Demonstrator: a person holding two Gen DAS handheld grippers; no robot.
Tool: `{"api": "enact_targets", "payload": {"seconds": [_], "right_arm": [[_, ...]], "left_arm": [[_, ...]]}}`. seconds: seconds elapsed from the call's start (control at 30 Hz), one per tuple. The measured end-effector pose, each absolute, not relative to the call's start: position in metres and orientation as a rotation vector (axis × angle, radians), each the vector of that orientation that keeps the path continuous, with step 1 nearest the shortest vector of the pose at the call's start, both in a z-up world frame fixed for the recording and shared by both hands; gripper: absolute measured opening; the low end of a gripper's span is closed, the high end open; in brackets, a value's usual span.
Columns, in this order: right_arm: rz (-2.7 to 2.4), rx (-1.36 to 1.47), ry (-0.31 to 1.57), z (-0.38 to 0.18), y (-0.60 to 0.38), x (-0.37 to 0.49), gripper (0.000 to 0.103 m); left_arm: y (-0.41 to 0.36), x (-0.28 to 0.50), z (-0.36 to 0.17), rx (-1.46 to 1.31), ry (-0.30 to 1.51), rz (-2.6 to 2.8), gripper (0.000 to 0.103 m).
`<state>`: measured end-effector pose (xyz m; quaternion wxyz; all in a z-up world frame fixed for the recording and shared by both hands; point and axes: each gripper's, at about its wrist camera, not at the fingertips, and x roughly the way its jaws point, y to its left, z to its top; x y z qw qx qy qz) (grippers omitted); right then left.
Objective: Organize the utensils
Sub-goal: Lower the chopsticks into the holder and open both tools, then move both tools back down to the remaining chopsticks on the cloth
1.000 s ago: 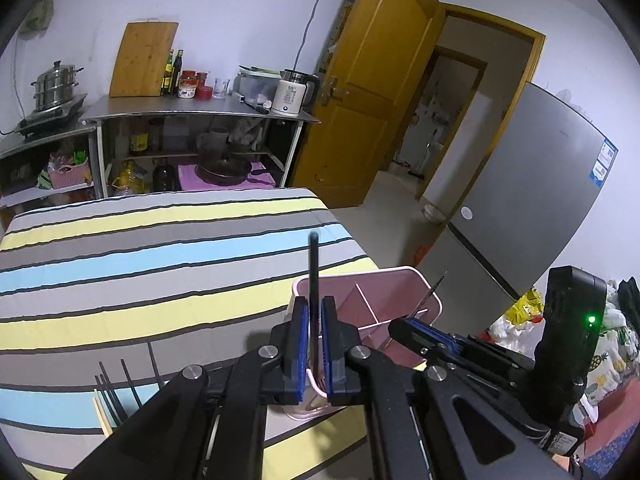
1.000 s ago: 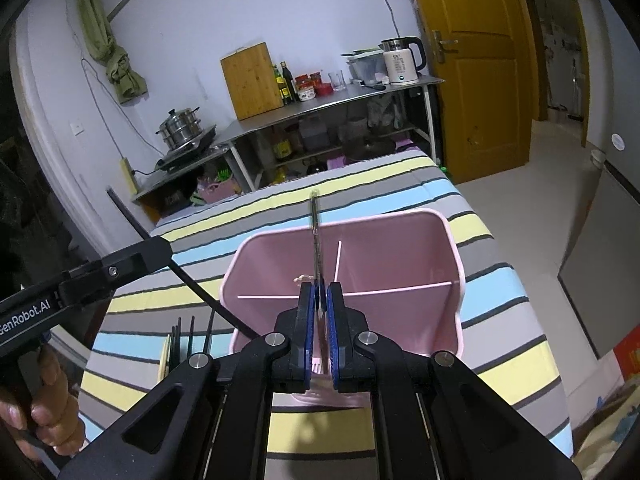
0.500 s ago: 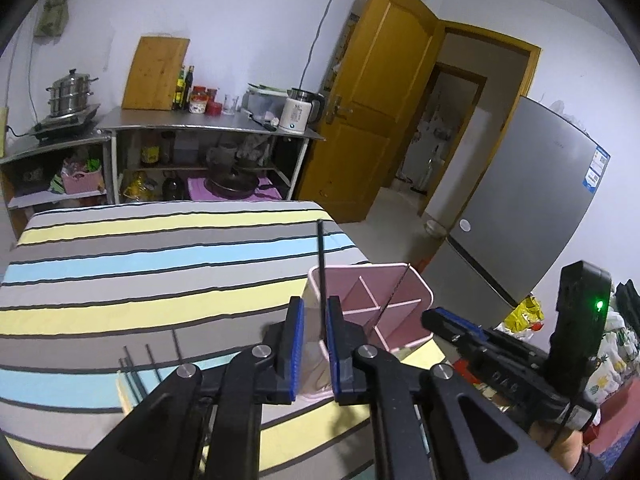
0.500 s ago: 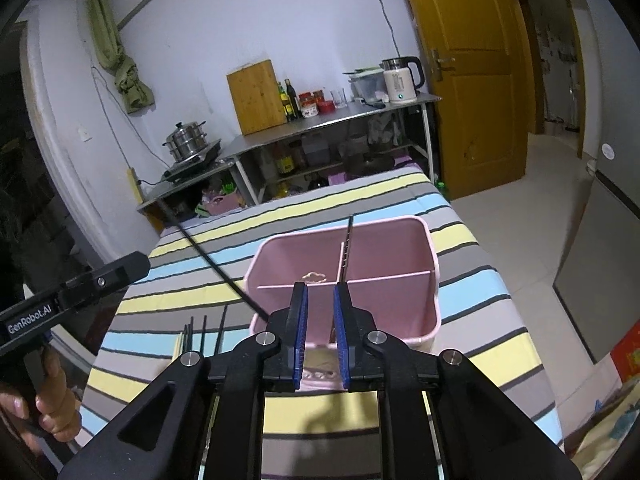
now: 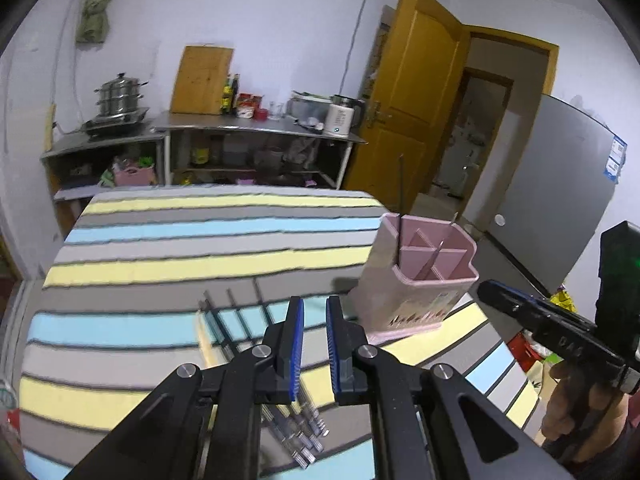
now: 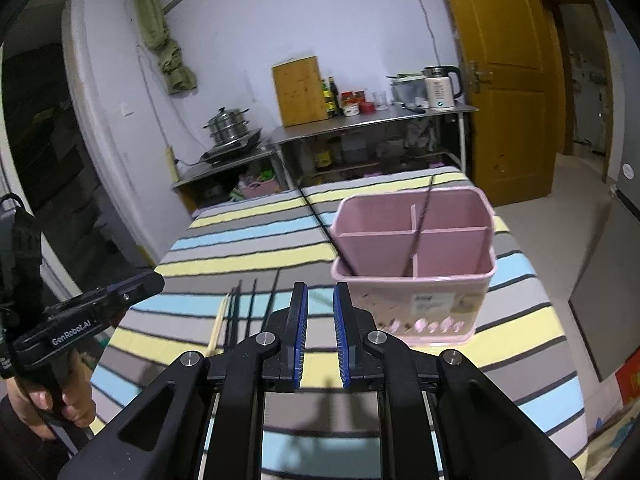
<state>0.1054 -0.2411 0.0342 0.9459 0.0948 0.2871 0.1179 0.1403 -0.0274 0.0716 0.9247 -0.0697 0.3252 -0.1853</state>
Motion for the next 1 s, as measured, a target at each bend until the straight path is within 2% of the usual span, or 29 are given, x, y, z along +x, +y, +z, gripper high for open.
{"api": "enact_targets", "payload": {"seconds": [0.43,0.57,0.7,1.0], "right_arm": [[0.327,0.154,0.689,-0.004,-0.201,0.108,0.013],[0.339,0.147,0.720,-0.016,-0.193,0.114,0.013],[0.351,0.139,0.757,-0.031,-0.183,0.124,0.013],[0.369,0.113,0.822,-0.059,-0.161,0.147,0.013]], "left_arm": [[0.007,0.130,0.010,-0.157,0.794,-0.274,0.010],[0.017,0.139,-0.006,-0.170,0.822,-0.241,0.011],[0.025,0.154,-0.022,-0.172,0.848,-0.203,0.016],[0.024,0.197,-0.053,-0.164,0.903,-0.175,0.017]]}}
